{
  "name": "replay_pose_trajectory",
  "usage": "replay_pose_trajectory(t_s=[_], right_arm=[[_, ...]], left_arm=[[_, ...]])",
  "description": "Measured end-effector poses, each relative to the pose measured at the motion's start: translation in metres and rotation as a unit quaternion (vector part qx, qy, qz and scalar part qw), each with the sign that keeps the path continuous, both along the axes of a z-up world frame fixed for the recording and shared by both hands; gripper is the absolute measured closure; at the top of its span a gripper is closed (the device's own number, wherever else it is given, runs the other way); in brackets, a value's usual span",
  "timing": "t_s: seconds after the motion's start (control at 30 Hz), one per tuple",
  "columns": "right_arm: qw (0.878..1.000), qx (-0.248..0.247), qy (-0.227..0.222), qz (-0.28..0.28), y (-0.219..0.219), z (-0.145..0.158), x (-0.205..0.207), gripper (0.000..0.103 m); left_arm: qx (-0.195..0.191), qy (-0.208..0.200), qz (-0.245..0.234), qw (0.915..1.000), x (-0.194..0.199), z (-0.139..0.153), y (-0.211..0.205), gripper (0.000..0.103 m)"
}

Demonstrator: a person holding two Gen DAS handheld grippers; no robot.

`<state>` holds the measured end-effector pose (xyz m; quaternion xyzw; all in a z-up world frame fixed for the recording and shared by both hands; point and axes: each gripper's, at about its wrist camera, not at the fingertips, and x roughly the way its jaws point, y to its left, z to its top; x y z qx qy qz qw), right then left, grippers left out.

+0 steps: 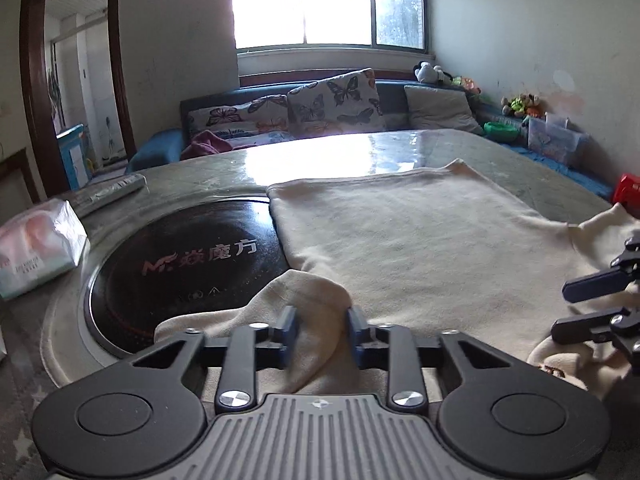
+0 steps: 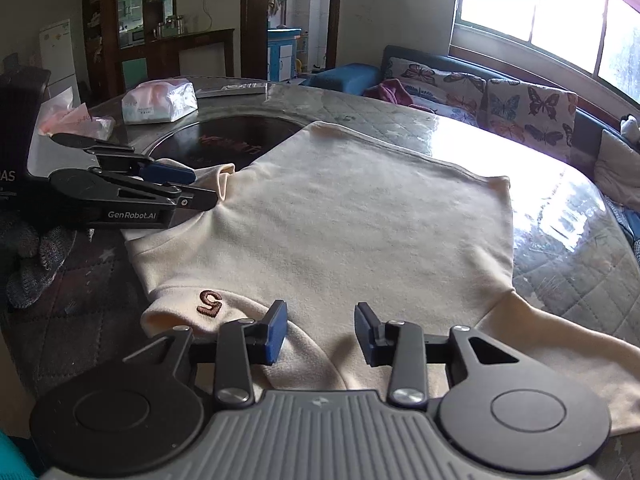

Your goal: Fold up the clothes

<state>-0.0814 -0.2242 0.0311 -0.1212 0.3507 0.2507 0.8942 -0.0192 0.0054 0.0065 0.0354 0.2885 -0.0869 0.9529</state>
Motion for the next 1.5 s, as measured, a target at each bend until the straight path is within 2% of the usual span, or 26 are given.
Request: replay_pose_trajectory(t_s=[0.03,0.13,0.27,0.4,0.63,0.83,1.07,1.17,1.3,1.4,1.5], right_arm=[[1.000,0.000,0.000,-0.001,0.000,0.000,0.000,0.066],[1.000,-0.002,-0.001,-0.001,0.001,0.000,-0.001,0.066],[1.000,-0.005,-0.001,0.000,0.003,0.000,0.000,0.065],[1.000,-0.008,0.000,0.000,0.004,0.001,0.000,0.064],[1.000,-0.013,0.003,-0.002,0.006,0.001,0.000,0.060],[1.000,-0.019,0.005,0.000,0.009,0.000,0.001,0.058],[1.000,-0.027,0.005,0.001,0.010,0.000,0.001,0.055],[1.000,-0.027,0.005,0.000,0.010,0.000,0.002,0.054],[1.000,-0.025,0.005,0.000,0.010,0.001,0.001,0.054],[1.000,-0.023,0.005,0.000,0.009,0.001,0.001,0.054],[1.000,-0.018,0.004,-0.002,0.007,0.003,0.000,0.053]], left_arm=[[-0.012,-0.002,0.002,0.9999,-0.001,0.002,0.004,0.091],[-0.053,-0.009,0.018,0.9984,-0.006,0.011,0.021,0.096],[-0.108,-0.028,0.065,0.9916,-0.015,0.025,0.056,0.097],[-0.144,-0.044,0.124,0.9808,-0.026,0.036,0.097,0.097],[-0.155,-0.059,0.211,0.9633,-0.045,0.037,0.153,0.097],[-0.155,-0.045,0.252,0.9543,-0.055,0.023,0.176,0.097],[-0.140,-0.008,0.272,0.9519,-0.050,0.005,0.179,0.096],[-0.131,-0.008,0.282,0.9503,-0.049,0.007,0.181,0.091],[-0.123,-0.002,0.304,0.9447,-0.049,0.014,0.181,0.090],[-0.118,-0.009,0.285,0.9512,-0.051,0.026,0.168,0.090],[-0.131,-0.015,0.221,0.9663,-0.049,0.039,0.138,0.090]])
